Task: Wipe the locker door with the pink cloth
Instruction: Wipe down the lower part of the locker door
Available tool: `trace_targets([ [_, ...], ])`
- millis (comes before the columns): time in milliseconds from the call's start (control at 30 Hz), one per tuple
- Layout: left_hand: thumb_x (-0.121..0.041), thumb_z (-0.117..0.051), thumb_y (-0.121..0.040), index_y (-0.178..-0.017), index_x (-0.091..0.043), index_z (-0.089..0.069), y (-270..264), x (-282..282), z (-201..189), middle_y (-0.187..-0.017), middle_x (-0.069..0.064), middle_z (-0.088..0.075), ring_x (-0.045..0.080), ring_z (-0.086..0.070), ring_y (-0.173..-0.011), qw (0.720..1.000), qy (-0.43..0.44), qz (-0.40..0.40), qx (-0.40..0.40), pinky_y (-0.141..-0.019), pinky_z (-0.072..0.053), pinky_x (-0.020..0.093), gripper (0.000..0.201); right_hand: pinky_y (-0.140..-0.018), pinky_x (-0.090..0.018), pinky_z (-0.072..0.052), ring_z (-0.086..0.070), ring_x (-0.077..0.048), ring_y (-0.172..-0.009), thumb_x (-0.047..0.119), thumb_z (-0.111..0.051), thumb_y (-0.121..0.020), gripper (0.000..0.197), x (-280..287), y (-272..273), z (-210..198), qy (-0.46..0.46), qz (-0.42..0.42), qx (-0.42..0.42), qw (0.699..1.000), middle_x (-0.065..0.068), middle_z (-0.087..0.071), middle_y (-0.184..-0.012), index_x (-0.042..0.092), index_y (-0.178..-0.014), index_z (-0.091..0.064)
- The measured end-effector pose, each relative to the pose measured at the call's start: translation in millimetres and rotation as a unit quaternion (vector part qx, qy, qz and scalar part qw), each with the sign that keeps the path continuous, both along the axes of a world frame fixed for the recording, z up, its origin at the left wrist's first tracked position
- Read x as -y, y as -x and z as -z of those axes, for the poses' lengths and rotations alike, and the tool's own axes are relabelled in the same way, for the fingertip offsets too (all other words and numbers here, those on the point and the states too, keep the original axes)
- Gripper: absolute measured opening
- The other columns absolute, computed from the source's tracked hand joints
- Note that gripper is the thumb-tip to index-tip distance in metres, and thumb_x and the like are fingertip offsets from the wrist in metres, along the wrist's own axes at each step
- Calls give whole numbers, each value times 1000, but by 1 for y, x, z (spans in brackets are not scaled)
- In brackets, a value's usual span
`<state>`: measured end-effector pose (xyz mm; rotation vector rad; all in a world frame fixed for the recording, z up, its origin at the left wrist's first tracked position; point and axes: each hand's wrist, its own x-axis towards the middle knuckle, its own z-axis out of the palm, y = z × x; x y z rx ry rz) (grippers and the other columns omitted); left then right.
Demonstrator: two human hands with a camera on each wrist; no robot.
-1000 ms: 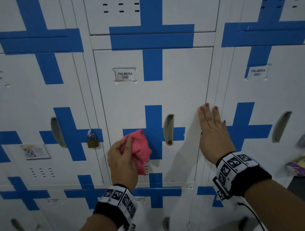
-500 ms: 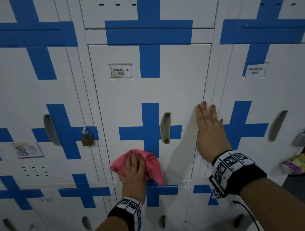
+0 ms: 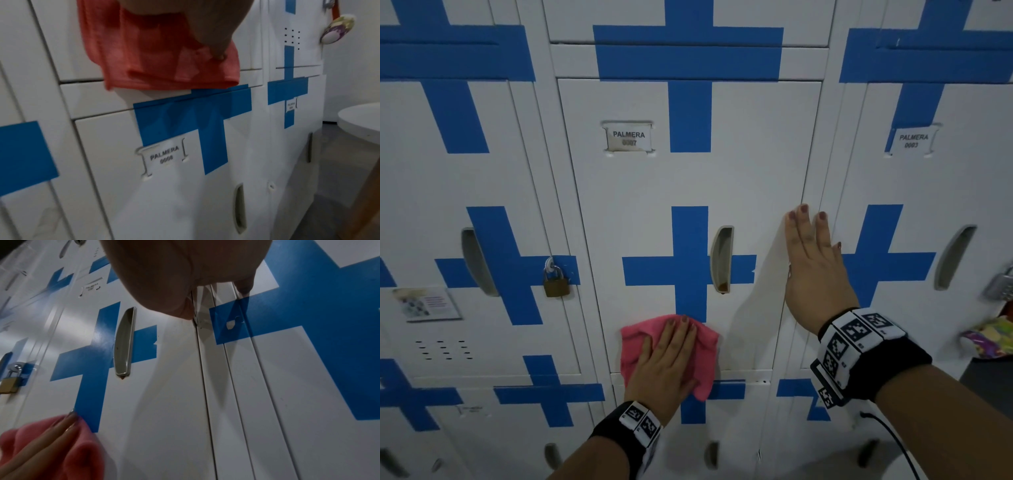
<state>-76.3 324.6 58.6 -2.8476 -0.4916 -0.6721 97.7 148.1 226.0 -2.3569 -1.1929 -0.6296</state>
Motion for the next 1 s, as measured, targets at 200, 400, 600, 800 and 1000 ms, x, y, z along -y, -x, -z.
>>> trace_targets([
  [200, -35, -73, -71, -147, -15, 17, -25, 10, -36, -156, 2, 18, 30, -2, -144, 997, -24, 45, -59, -105, -14, 51, 119, -114, -48, -1, 27, -17, -138, -8, -36, -81, 91, 0, 0, 0, -3, -5, 0, 1000, 13, 35, -145, 26, -141, 24],
  [400, -9, -61, -84, -147, -15, 4, -47, 30, -66, -154, 3, 16, 22, 14, -140, 971, -108, 166, -135, -110, 8, 45, 91, -115, -48, -1, 26, -16, -138, -7, -35, -80, 91, -1, 0, 2, -4, 1, 6, 1000, 12, 33, -146, 25, -142, 22],
  [600, -14, -76, -71, -147, -11, -21, -76, 44, -61, -152, 8, -30, 24, -33, -137, 932, -190, 249, -185, -114, -18, 41, 94, -115, -49, -3, 25, -16, -138, -8, -37, -79, 92, 1, -3, 3, -4, -3, 10, 1000, 13, 34, -146, 25, -143, 22],
  [800, -32, -84, -56, -121, -24, -63, -69, 38, -53, -124, -8, -62, 8, -58, -115, 897, -264, 270, -229, -105, -33, 27, 69, -116, -48, -5, 26, -15, -137, -6, -39, -81, 93, 2, -5, 4, -2, -6, 18, 1000, 12, 32, -147, 26, -141, 24],
  [1000, -15, -79, -63, -113, -16, -63, -54, 27, -60, -115, 3, -65, 21, -61, -105, 920, -217, 295, -139, -98, -44, 32, 52, -115, -47, -2, 28, -14, -136, -8, -38, -81, 93, 2, -4, 3, -3, -10, 11, 1000, 14, 34, -145, 27, -139, 26],
])
